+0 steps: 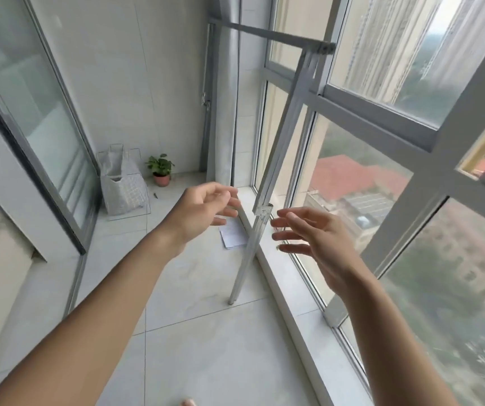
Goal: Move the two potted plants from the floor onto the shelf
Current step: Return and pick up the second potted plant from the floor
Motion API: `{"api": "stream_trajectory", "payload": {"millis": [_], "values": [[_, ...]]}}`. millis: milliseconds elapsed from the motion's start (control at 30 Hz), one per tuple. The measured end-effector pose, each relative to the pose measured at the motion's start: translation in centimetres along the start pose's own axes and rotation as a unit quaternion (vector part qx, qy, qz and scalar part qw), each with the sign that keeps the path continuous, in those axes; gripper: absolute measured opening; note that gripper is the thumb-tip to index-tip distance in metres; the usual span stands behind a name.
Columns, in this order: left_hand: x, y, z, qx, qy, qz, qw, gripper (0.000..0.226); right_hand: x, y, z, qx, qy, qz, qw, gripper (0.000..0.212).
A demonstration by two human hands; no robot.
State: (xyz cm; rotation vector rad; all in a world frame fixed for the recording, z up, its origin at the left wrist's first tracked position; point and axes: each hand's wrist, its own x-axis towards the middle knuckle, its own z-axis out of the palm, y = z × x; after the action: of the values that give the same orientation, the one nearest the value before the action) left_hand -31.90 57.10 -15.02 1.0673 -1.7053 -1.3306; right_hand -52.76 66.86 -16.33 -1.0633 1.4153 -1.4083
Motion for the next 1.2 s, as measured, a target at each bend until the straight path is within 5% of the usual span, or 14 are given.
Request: {"api": "stream_trajectory", "payload": {"millis": [433, 1200], "values": [[14.4, -2.9, -14.5, -0.026, 0.015, 0.01, 0.999, 0.021, 18.0, -2.5, 10.0, -0.043, -0.004, -0.03, 0.999, 0.017], [40.3, -7.9, -31.7, 0.038, 0.147, -0.046, 0.987, 0.023, 55.3, -1.3, 26.0, -0.016, -0.168, -0.033, 0.985, 0.018]]}}
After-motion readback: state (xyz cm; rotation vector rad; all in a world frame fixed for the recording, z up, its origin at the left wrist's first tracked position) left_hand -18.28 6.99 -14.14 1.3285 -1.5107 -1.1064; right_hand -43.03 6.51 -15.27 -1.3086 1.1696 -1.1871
